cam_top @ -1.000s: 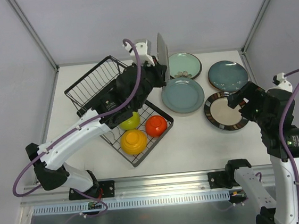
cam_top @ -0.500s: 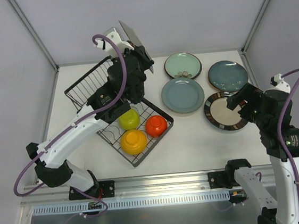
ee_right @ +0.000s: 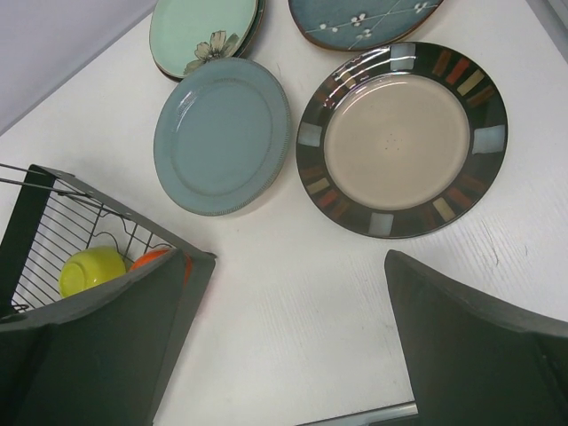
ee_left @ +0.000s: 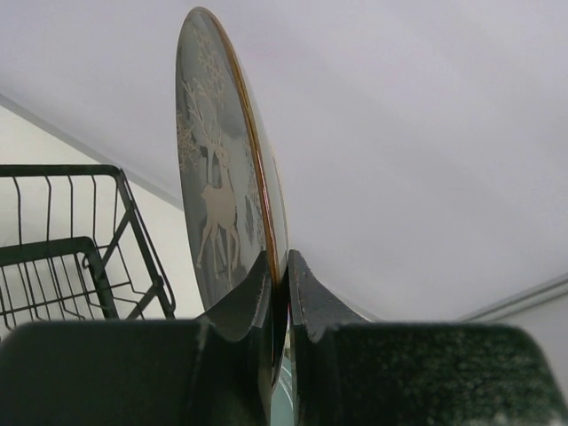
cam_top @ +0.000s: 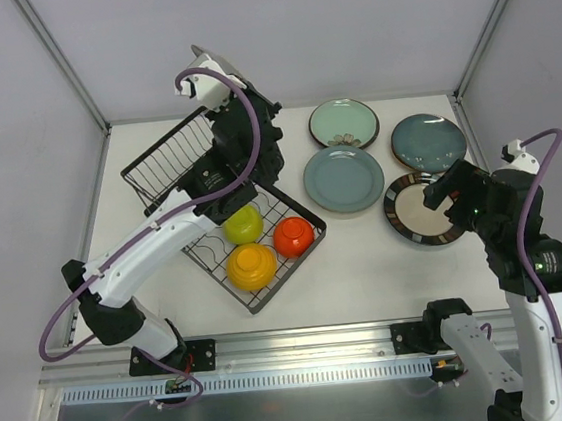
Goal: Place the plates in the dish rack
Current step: Insert the plate into the dish rack
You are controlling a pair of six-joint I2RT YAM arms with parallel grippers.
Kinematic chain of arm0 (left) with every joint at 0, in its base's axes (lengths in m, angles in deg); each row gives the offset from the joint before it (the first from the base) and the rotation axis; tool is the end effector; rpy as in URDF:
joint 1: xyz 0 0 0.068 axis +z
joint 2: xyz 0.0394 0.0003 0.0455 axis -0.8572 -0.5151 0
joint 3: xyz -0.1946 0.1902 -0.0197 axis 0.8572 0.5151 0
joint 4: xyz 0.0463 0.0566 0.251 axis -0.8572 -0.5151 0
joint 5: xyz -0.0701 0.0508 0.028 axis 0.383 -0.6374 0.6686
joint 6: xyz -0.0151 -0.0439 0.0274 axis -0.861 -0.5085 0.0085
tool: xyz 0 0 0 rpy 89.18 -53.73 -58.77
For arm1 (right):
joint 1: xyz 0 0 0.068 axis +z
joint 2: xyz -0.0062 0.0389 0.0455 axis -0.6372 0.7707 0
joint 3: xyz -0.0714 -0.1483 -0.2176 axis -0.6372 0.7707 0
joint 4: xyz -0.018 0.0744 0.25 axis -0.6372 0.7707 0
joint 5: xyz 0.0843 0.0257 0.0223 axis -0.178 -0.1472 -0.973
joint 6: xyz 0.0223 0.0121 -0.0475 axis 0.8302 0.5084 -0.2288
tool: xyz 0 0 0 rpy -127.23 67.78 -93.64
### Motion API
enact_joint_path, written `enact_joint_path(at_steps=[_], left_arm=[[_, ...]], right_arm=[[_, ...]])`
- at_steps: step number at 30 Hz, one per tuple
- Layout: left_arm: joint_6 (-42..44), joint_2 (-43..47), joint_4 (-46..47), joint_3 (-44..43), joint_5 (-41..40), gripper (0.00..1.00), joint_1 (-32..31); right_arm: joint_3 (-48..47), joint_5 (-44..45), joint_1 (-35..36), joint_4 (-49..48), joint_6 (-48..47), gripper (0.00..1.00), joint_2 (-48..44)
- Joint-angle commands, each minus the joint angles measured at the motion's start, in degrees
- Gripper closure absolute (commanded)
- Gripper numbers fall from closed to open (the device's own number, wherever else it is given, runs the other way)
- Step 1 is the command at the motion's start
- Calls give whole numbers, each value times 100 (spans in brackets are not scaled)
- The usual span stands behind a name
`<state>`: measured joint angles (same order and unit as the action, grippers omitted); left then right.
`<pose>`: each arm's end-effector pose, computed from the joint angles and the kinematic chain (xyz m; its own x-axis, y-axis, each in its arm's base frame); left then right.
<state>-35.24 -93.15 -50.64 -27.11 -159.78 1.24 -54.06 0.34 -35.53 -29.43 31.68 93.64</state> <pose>0.1975 -0.2503 0.5246 0.2092 -0.5818 -0.7860 -0.1290 0.7803 -0.6119 0.0977 0.0019 0.4043 -0.3670 0.2396 -0.8988 0.1652 0.9677 0.1905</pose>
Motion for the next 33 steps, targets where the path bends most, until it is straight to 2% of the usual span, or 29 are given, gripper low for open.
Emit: enact_joint_path(at_steps=[1, 14, 33], left_arm=[[52, 272, 924, -149, -295, 100, 133], [-141, 501, 932, 597, -392, 100, 379], [-299, 440, 924, 897, -111, 100, 713]], right_arm=[[44, 65, 52, -120, -138, 0, -34], [159, 38, 69, -173, -164, 0, -51], [212, 21, 78, -208, -173, 0, -16]])
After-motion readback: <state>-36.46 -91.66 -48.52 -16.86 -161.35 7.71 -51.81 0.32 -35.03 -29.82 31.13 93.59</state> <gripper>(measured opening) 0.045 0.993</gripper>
